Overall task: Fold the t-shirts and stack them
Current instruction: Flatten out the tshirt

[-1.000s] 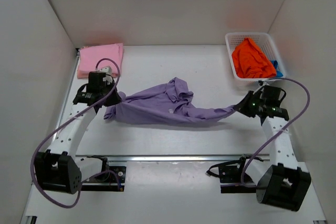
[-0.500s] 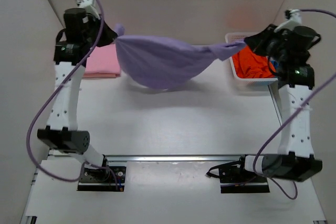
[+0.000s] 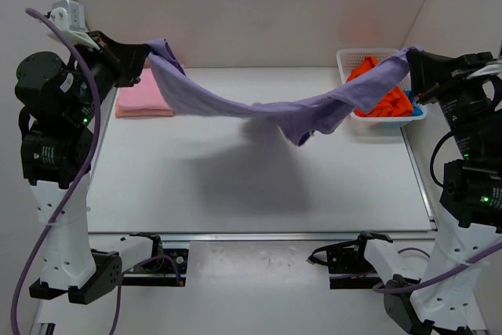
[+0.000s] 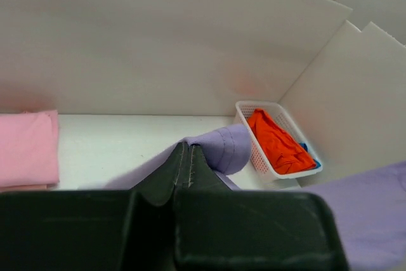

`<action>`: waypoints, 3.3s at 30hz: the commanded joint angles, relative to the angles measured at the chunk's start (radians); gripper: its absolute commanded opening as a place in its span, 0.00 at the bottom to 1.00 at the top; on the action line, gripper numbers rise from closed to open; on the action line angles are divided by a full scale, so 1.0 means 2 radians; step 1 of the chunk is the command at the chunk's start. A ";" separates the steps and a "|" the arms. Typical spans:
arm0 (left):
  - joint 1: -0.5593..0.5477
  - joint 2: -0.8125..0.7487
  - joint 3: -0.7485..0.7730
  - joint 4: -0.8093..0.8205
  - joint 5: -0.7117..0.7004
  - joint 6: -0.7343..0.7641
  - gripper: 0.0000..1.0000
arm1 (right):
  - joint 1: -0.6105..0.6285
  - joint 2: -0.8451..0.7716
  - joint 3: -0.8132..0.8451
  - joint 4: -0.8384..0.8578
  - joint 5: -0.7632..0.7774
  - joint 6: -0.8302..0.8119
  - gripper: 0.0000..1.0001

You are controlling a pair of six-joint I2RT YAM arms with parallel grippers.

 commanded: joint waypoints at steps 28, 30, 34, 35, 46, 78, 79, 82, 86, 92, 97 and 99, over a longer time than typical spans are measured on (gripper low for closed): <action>0.028 0.135 -0.005 -0.051 -0.016 0.042 0.00 | -0.013 0.218 0.083 0.007 -0.102 0.017 0.00; 0.020 0.110 -0.091 -0.043 -0.020 0.049 0.00 | -0.021 0.205 0.040 -0.005 -0.110 0.009 0.00; 0.025 0.041 -0.262 0.001 -0.027 0.048 0.00 | -0.028 0.139 -0.115 -0.040 -0.122 0.004 0.00; 0.031 0.018 -0.318 0.009 -0.034 0.045 0.00 | -0.020 0.126 -0.159 -0.052 -0.109 -0.004 0.00; 0.058 0.019 -0.576 0.061 -0.005 0.047 0.50 | 0.049 0.010 -0.421 -0.186 -0.008 -0.032 0.06; 0.033 0.084 -0.573 -0.001 -0.126 0.098 0.00 | 0.052 0.058 -0.473 -0.188 0.021 -0.062 0.37; 0.032 0.083 -0.558 -0.011 -0.161 0.109 0.00 | 0.049 0.058 -0.471 -0.187 0.019 -0.064 0.37; 0.043 0.078 -0.539 -0.028 -0.239 0.117 0.00 | 0.048 0.063 -0.467 -0.185 0.020 -0.065 0.37; 0.042 0.084 -0.528 -0.033 -0.245 0.113 0.12 | 0.066 0.083 -0.459 -0.184 0.035 -0.060 0.37; 0.049 0.034 -0.529 -0.019 -0.160 0.098 0.61 | 0.049 0.141 -0.413 -0.151 0.052 -0.081 0.42; 0.026 0.028 -0.537 0.023 -0.094 0.062 0.69 | 0.051 0.220 -0.374 -0.099 0.079 -0.072 0.49; 0.022 0.047 -0.542 0.038 -0.073 0.046 0.67 | 0.056 0.243 -0.363 -0.068 0.083 -0.059 0.49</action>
